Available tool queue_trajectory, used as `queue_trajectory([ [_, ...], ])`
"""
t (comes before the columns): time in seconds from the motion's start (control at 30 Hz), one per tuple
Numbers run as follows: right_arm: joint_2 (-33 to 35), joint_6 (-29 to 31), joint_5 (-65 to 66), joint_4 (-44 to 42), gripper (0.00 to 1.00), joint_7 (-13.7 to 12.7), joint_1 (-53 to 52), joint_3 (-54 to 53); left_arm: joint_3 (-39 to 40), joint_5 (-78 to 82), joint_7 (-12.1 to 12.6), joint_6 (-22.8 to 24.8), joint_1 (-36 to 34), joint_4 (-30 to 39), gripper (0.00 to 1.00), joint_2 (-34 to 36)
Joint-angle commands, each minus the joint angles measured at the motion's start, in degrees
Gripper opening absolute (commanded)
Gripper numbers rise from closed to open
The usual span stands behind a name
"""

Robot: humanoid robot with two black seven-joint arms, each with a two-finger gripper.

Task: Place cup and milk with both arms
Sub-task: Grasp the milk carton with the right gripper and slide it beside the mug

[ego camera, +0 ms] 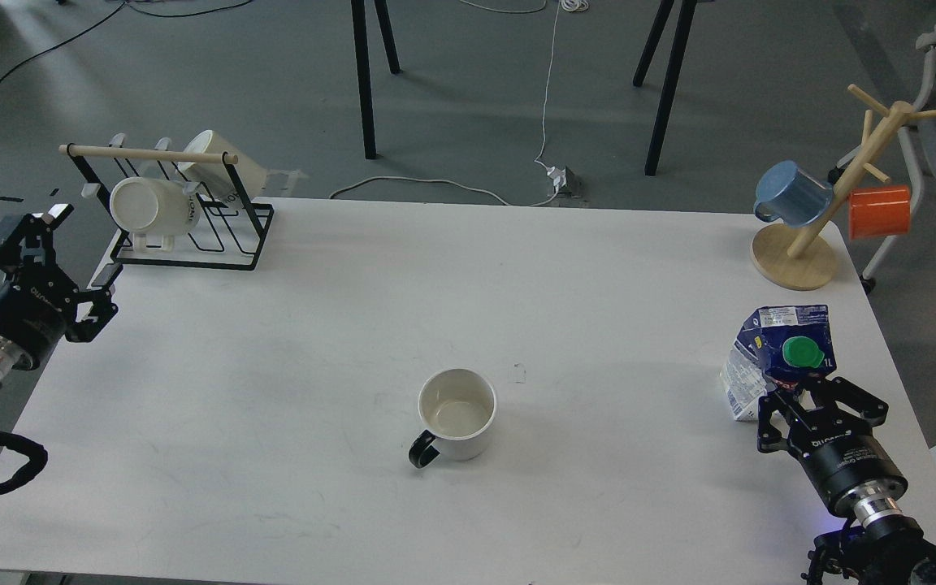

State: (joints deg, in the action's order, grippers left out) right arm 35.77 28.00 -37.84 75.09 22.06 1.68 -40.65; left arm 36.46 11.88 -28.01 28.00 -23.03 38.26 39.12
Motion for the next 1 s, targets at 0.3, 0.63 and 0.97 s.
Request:
queue_trajectory([
  [0.3, -5.8, 0.0, 14.4, 10.9, 0.32, 0.0, 0.3, 3.7, -0.1, 1.8, 0.0, 0.0, 0.7, -0.1, 0.99, -0.1],
  [0.63, -10.9, 0.0, 19.7, 10.6, 0.33, 0.0, 0.5, 8.5, -0.1, 2.9, 0.0, 0.0, 0.8, -0.2, 0.99, -0.1],
  [0.97, -15.2, 0.0, 21.7, 9.4, 0.34, 0.0, 0.4, 9.4, -0.1, 2.9, 0.0, 0.0, 0.9, -1.7, 0.99, 0.0],
])
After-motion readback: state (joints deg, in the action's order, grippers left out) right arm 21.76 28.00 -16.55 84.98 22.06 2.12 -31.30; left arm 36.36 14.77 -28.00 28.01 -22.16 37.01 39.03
